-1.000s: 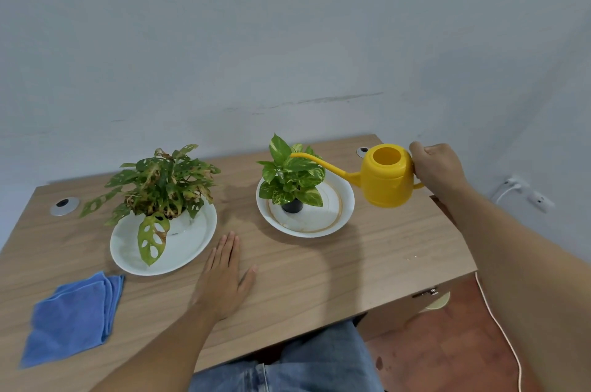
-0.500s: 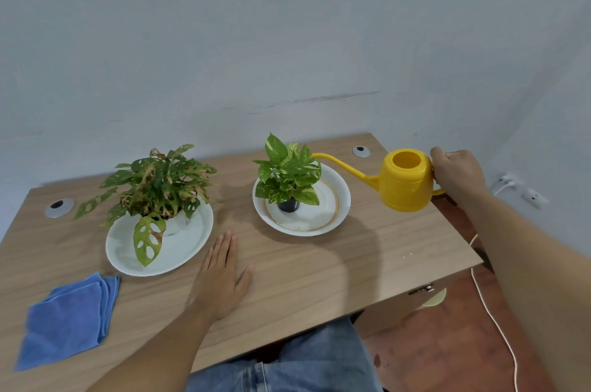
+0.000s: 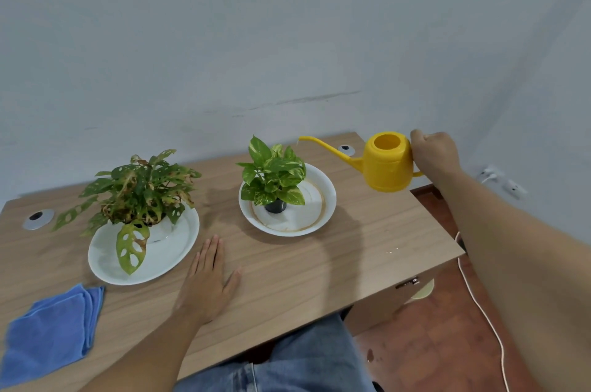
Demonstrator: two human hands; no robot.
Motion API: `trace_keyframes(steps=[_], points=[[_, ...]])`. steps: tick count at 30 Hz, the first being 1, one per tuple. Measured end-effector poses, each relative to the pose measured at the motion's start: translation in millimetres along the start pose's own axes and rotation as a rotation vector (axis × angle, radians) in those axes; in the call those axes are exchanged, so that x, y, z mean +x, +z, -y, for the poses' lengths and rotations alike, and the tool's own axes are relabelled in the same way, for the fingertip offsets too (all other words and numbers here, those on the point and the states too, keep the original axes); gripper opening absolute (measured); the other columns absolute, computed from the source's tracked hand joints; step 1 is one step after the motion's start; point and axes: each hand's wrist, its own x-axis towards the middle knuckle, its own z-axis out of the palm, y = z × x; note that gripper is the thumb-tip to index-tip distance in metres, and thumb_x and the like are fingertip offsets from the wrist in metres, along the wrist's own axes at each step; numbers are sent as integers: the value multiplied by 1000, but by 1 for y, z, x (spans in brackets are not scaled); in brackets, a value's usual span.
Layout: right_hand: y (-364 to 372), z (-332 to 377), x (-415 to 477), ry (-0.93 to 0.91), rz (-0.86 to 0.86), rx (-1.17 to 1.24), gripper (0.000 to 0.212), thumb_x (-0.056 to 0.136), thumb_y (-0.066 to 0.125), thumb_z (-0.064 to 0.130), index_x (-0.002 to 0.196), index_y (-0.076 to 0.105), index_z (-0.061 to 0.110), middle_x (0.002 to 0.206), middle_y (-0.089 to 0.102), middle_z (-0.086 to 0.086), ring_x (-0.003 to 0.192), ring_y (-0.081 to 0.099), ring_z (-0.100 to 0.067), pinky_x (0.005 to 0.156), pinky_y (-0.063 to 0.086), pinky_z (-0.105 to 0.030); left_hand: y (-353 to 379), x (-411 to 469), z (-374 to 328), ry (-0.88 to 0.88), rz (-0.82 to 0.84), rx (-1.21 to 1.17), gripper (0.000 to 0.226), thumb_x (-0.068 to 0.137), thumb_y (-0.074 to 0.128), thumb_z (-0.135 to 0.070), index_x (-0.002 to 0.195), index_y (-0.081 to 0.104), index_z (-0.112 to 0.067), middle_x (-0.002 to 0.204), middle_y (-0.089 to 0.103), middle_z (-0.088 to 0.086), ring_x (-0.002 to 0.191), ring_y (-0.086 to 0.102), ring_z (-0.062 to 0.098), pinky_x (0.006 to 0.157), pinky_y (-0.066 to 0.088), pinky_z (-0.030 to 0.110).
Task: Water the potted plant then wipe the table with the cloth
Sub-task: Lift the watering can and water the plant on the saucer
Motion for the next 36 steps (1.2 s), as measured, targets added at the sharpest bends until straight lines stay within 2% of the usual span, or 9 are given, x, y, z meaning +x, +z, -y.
trace_keyframes(steps=[6, 10, 13, 15, 18, 20, 23, 28, 36], points=[[4, 23, 1, -95, -20, 32, 45, 100, 48, 24, 61, 34, 8, 60, 39, -13, 67, 42, -32, 62, 35, -41, -4, 1, -1, 7, 53, -44, 104, 97, -4, -84, 174, -13, -14, 183, -22, 2, 169, -22, 17, 139, -6, 42], [12, 35, 3, -85, 49, 10, 36, 103, 46, 32, 81, 54, 4, 66, 46, -8, 67, 44, -28, 55, 36, -34, -10, -1, -6, -9, 68, -29, 104, 96, 0, -81, 174, -13, -13, 183, -24, 3, 168, -24, 17, 138, -9, 40], [16, 38, 3, -79, 112, -20, 35, 103, 45, 37, 94, 60, 7, 77, 53, -10, 78, 52, -29, 57, 39, -28, -14, -1, -8, -22, 93, -4, 103, 95, -3, -77, 174, -15, -13, 182, -27, 3, 168, -26, 17, 137, -12, 38], [18, 42, 0, -103, 124, -19, 40, 102, 45, 37, 89, 61, 3, 79, 56, -17, 74, 51, -31, 58, 40, -32, -14, -1, -7, -25, 98, -2, 102, 96, -2, -77, 174, -16, -13, 182, -27, 3, 168, -26, 17, 137, -12, 38], [20, 44, -5, -175, 95, 1, 52, 99, 45, 29, 80, 52, -19, 85, 60, -43, 67, 47, -34, 64, 38, -39, -12, -1, -6, -23, 93, -17, 99, 100, 3, -76, 174, -15, -12, 183, -26, 4, 168, -25, 17, 138, -11, 39], [18, 43, -9, -188, 96, -1, 54, 99, 46, 28, 79, 51, -21, 78, 57, -40, 67, 46, -33, 63, 37, -39, -10, -1, -5, -21, 97, -3, 96, 104, 9, -73, 174, -16, -12, 183, -26, 4, 168, -25, 17, 138, -11, 40], [14, 39, -12, -175, 120, 5, 52, 99, 47, 29, 70, 53, -13, 66, 54, -20, 60, 43, -28, 58, 34, -36, -9, 0, -3, -18, 86, 0, 93, 109, 16, -70, 175, -13, -12, 184, -22, 5, 169, -22, 18, 138, -11, 40], [2, 27, -13, -169, 141, 28, 54, 99, 47, 26, 77, 55, -22, 66, 57, -20, 58, 44, -26, 59, 35, -36, -8, -2, -6, -21, 77, 8, 92, 110, 19, -69, 175, -13, -12, 184, -22, 6, 169, -22, 18, 137, -12, 39], [-14, 1, -8, -126, 112, 48, 54, 95, 48, 29, 77, 53, -21, 68, 59, -19, 61, 47, -27, 61, 37, -37, -7, -3, -4, -18, 82, -34, 96, 103, 6, -75, 174, -16, -14, 183, -25, 3, 168, -25, 16, 138, -9, 40]])
